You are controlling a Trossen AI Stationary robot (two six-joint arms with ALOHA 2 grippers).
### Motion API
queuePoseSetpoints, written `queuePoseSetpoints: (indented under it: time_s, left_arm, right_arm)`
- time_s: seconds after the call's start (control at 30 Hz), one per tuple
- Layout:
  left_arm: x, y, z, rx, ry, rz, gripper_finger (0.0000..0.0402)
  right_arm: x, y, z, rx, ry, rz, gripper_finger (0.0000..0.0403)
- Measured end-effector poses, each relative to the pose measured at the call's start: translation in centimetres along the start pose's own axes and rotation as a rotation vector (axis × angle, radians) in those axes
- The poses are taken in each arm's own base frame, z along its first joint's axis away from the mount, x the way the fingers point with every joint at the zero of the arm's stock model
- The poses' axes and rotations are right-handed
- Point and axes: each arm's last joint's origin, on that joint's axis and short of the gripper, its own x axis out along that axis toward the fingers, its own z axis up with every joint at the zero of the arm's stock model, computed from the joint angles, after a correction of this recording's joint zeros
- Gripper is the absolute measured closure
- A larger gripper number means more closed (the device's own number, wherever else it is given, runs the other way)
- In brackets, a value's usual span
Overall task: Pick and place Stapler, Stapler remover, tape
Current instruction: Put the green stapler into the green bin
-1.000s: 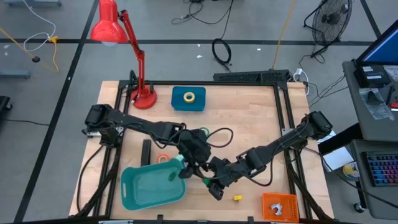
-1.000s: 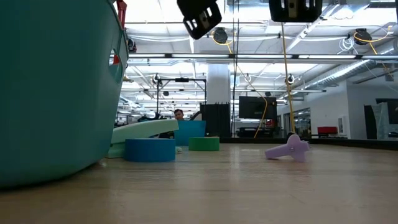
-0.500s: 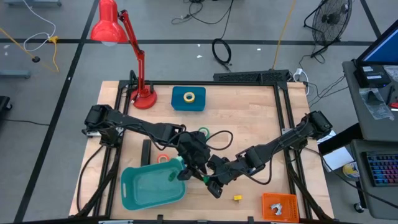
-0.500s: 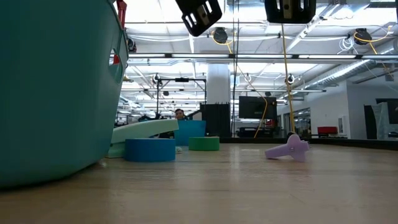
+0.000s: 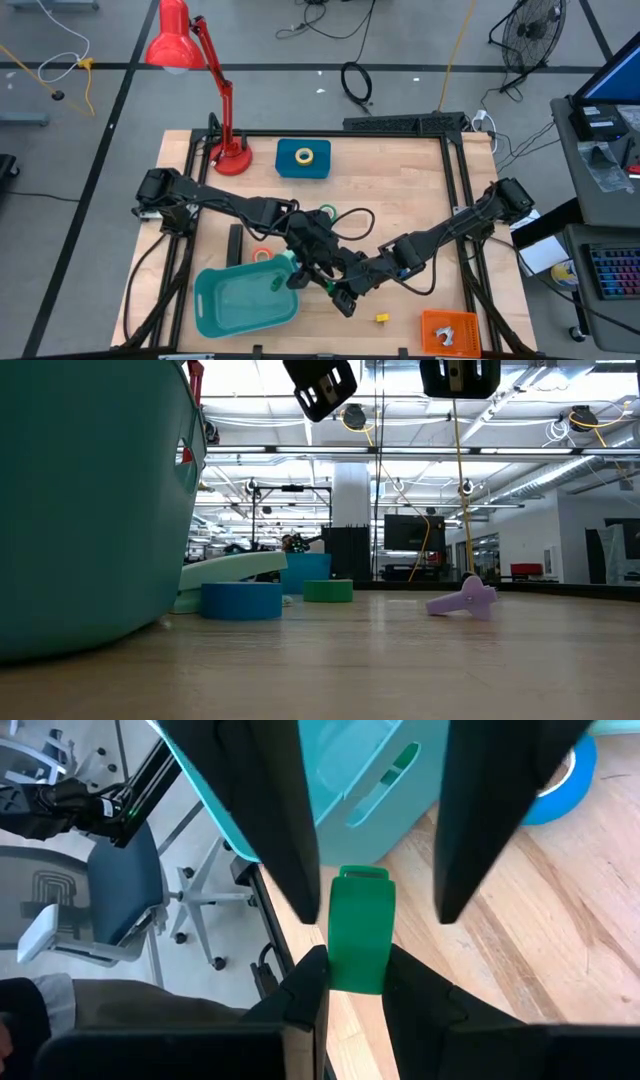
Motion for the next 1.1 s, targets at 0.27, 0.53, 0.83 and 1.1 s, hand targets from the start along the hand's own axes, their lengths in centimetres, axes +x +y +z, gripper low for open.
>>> queuePoseSetpoints:
  time_s: [0.27, 0.53, 0.83, 1.1]
  left_arm:
    - [0.05, -0.1, -0.01, 0.002, 0.001, -0.006, 0.0245]
    - [0.34, -0.28, -0.14, -0.003, 0.011, -0.018, 0.0245]
    - [0.6, -0.43, -0.58, -0.008, 0.038, -0.016, 0.0245]
    - [0.64, -0.39, -0.67, -0.011, 0.044, -0.014, 0.0251]
  right_arm:
    - [0.01, -0.11, 0.13, -0.003, -0.001, -0.004, 0.0342]
    - [0.08, -0.4, 0.45, -0.011, -0.016, -0.022, 0.0342]
    - [0.12, -0.49, 0.45, -0.013, -0.013, -0.029, 0.0342]
    - [0.12, -0.54, 0.45, -0.013, -0.014, -0.034, 0.0341]
